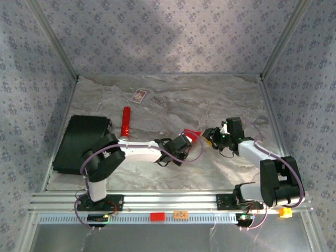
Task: Fold a paper plane with a square sheet of paper (pick it up from the middle)
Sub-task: Fifth fold the wing at the center of the table.
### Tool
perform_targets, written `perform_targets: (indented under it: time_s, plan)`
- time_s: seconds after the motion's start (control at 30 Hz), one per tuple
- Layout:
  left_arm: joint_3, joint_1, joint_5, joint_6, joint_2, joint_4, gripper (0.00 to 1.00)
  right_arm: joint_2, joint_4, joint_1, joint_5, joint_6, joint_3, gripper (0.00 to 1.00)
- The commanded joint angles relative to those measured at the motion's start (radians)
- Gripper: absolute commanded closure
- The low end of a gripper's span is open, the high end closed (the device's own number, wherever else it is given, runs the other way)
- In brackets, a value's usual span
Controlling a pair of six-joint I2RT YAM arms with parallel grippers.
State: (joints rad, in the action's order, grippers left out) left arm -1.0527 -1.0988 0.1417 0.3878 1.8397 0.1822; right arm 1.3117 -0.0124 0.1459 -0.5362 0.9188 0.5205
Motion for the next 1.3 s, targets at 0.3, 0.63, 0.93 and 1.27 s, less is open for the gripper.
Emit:
perform_targets:
  time_s: [0.3, 0.63, 0.93, 1.27]
  plan:
    - [0.083, 0.099, -0.293, 0.076, -0.031, -0.143, 1.00, -0.036, 0.005, -0.005, 0.006, -0.026, -0.032, 0.59]
    - [0.110, 0.187, -0.531, 0.135, 0.026, -0.245, 1.00, -0.023, -0.072, 0.055, 0.005, -0.035, -0.036, 0.69]
    - [0.146, 0.251, -0.696, 0.207, 0.070, -0.366, 1.00, -0.019, -0.189, 0.154, 0.083, -0.109, -0.046, 0.78]
    - [0.210, 0.296, -0.786, 0.315, 0.085, -0.521, 1.00, 0.124, -0.274, 0.198, -0.086, -0.134, 0.001, 0.83]
